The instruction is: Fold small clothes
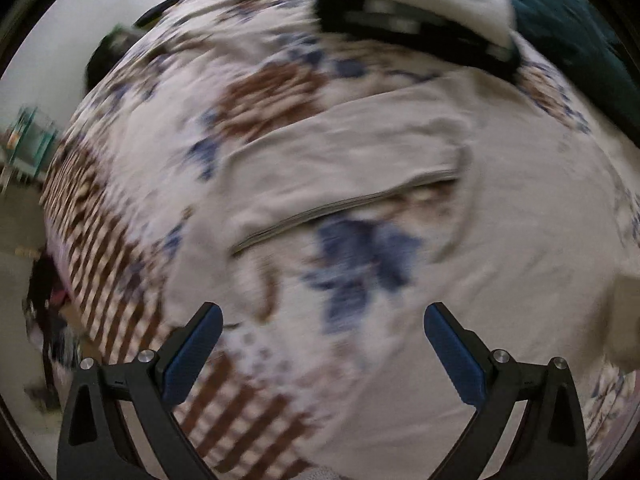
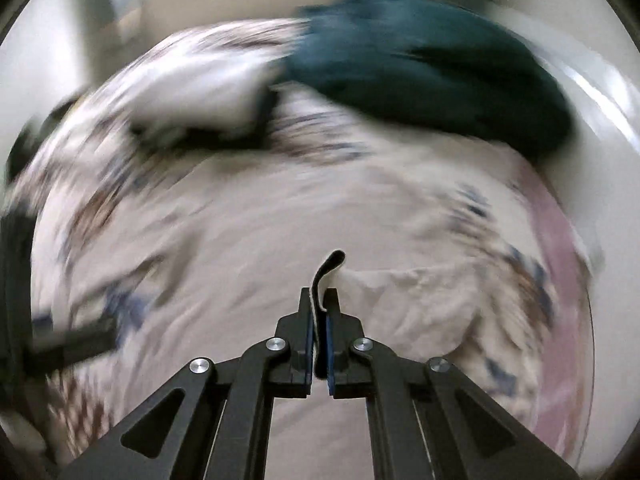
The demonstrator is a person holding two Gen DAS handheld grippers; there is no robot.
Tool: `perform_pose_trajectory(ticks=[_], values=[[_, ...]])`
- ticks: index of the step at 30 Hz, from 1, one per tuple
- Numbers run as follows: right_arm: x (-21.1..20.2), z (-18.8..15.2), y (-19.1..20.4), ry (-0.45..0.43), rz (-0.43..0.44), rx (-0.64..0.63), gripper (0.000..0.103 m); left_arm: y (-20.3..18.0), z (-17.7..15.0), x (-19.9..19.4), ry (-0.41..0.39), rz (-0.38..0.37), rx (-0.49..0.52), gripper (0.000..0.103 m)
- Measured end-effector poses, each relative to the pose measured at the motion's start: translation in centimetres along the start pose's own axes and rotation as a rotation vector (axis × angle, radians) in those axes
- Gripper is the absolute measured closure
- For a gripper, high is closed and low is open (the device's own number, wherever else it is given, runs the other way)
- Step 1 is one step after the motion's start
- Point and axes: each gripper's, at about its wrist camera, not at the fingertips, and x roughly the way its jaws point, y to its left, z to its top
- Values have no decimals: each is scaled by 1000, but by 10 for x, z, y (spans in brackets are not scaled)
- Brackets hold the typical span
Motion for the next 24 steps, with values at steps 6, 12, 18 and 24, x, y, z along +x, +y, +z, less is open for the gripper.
perform_pose_trajectory(ticks=[6,12,18,24], values=[[51,-57,106,133,49,-276,98,65,-12,28,56,69,-118,0],[57,-92,152,208,77,-363,98,105,-13,44,73,115,-179,0],[68,-105,175,325,80,-411,97,117,-1,54,87,102,-206,0],[62,-89,126,397,217,-118,35,131,20,73,123,-110,-356,0]])
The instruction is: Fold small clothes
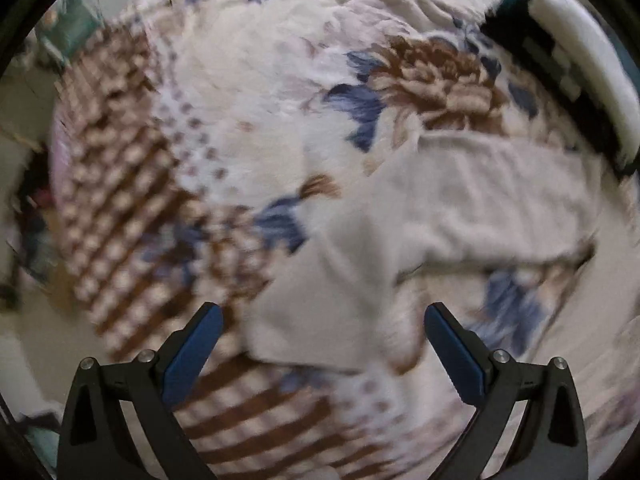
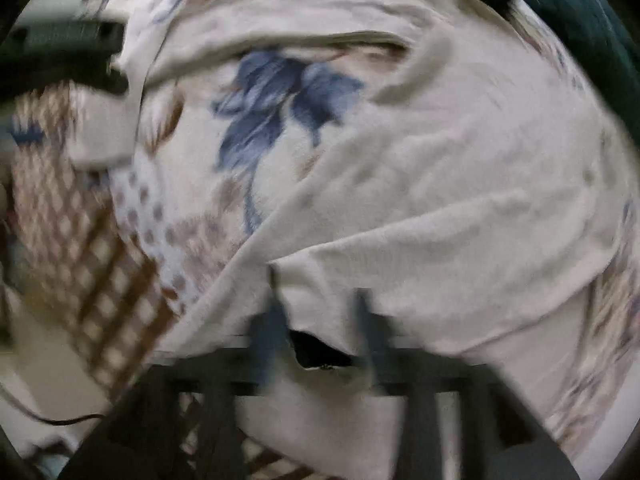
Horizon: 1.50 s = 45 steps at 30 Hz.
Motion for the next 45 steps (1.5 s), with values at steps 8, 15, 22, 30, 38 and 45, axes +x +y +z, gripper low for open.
perform_pose_trajectory(ticks=[8,15,22,30,38,45], values=[[-11,-21,-89,22,-67,306,35,11,38,42,93,-66,-195,11],[-28,-36,-121,-21,-94,381,35,85,86,31,-91,318,-151,11],[-23,-17,-125,-10,-61,395,35,135,68,10,-41,149,-225,11],[-11,-32,-113,35,-57,409,35,108,42,50,-14,34,-245,91],[-25,-56,-136,33,-93,431,35,53,28,-42,-280,32,12,100],[-48,-107,-181,64,-78,538,35,-82,-38,-109,-272,-239,475,100]])
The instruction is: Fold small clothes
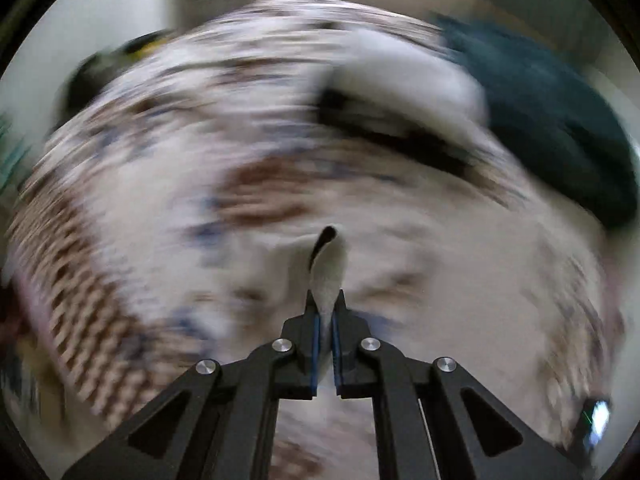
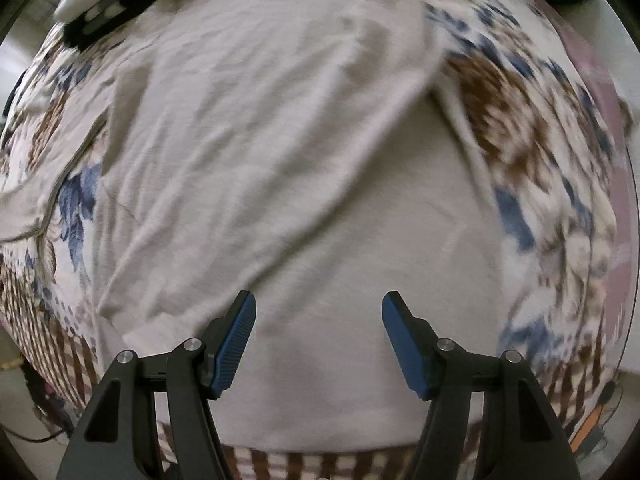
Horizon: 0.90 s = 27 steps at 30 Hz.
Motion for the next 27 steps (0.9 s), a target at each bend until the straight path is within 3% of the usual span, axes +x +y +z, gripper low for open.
perform_pose_trajectory(ticks=[4,7,10,16,19,20,21,23,25,27], values=[[-10,-17,-54,27,-15,104,35,-113,-38,0,105,-238,252,100],[-16,-31,-94,39,-35,177,35,-180,-81,0,191,-349,418,100],[-18,-48,-136,58,-60,246,35,-216,-127,7,275,-399,549,100],[-18,-77,-185,88,-83,301,35,-241,-184,32,384,-364,705,97],[-23,-94,-207,76,-46,320,35,-231,-182,48,459,-349,670,89],[-27,-96,-212,65,-34,326,35,-225,-181,49,475,-366,644,72],[-29,-101,-215,53,-19,334,35,-217,-175,49,488,-379,615,49],[-39,-101,-225,27,37,353,35,-197,-160,45,463,-380,555,31],[-53,-94,-240,-3,128,357,35,-169,-140,39,406,-337,483,31],[-65,-85,-230,-18,202,333,35,-143,-124,39,368,-267,415,30]])
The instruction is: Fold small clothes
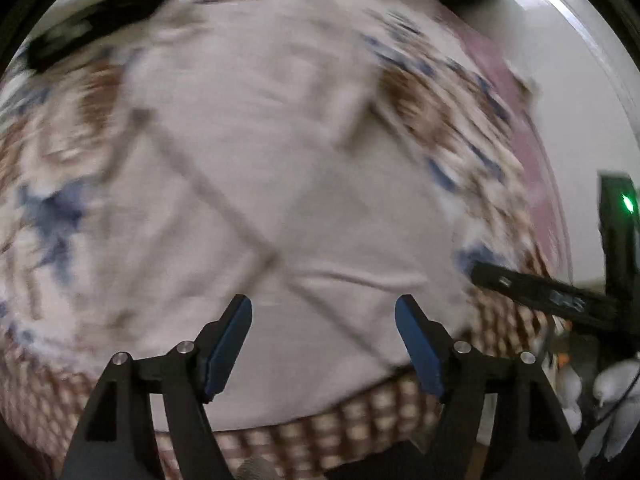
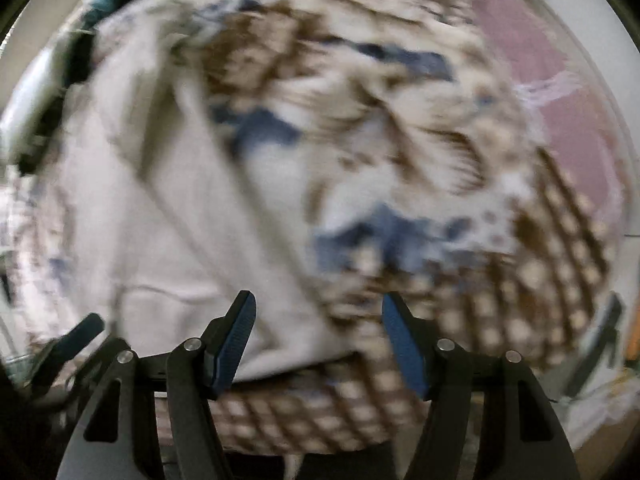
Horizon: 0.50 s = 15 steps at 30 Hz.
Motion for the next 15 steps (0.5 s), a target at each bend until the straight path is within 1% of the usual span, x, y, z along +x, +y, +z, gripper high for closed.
perform_pose_trajectory(ticks=[2,4,5,7,8,10,13,14,15], values=[[4,5,11,18,56,-28,35,24,-1,-7,-22,55,-62,30],[20,4,21,61,70,-72,35,49,-4,-5,-21,126,-107,30],[32,2,24,92,51,-104,35,63,-8,1,2,178,-129,30],[55,-2,21,166,-82,-165,41,85,-17,11,32,233,-175,30],[57,-4,16,182,-103,-169,41,94,-23,16,53,244,-198,30],[39,-5,4,164,-81,-137,41,107,-33,20,85,244,-238,30],[2,-1,-25,104,-57,-82,41,117,-49,23,116,217,-277,30],[-4,3,-35,102,-47,-64,41,118,-53,25,124,208,-282,30],[-5,4,-48,118,-29,-49,41,120,-58,27,137,199,-288,30]])
